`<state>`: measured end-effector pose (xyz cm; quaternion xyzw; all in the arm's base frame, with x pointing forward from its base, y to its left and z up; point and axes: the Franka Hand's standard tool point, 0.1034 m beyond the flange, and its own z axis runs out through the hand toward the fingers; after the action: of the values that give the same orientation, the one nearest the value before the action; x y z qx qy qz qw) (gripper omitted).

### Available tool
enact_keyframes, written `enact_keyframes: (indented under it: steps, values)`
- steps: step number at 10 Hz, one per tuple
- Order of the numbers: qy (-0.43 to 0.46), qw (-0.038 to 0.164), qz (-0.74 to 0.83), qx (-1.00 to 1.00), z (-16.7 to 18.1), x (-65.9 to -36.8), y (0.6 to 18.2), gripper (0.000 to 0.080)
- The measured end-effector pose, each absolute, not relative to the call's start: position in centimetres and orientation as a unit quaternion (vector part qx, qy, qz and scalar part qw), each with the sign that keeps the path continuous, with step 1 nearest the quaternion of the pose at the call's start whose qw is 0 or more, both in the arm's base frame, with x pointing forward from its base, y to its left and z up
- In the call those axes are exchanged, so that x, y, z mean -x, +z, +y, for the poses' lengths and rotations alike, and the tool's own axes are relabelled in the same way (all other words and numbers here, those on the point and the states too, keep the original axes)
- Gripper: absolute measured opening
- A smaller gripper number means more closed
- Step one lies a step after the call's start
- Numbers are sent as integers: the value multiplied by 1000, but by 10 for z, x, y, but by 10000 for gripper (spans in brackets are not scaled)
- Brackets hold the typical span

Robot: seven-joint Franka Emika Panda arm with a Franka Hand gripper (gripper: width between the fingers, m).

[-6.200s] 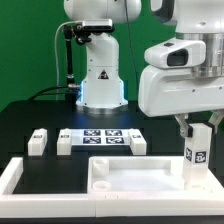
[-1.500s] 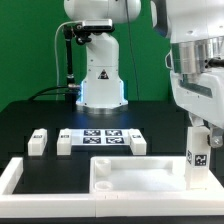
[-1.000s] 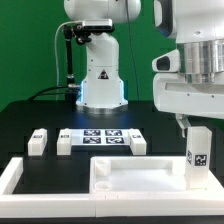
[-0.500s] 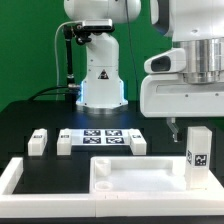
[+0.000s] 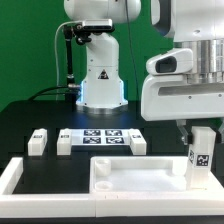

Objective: Assemble desk

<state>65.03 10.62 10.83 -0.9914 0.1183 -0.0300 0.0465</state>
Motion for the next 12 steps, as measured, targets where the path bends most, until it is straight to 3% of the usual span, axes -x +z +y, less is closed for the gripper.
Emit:
enact_keyframes:
  steps: [4,7,10,12]
  values:
    - [-25,56,360,931,103,-650,107,296]
    - [-9,101,542,834,99,-647,106,298]
    - [6,104,629,770,100,-647,106,300]
    - [4,97,572,814,101,-645,106,301]
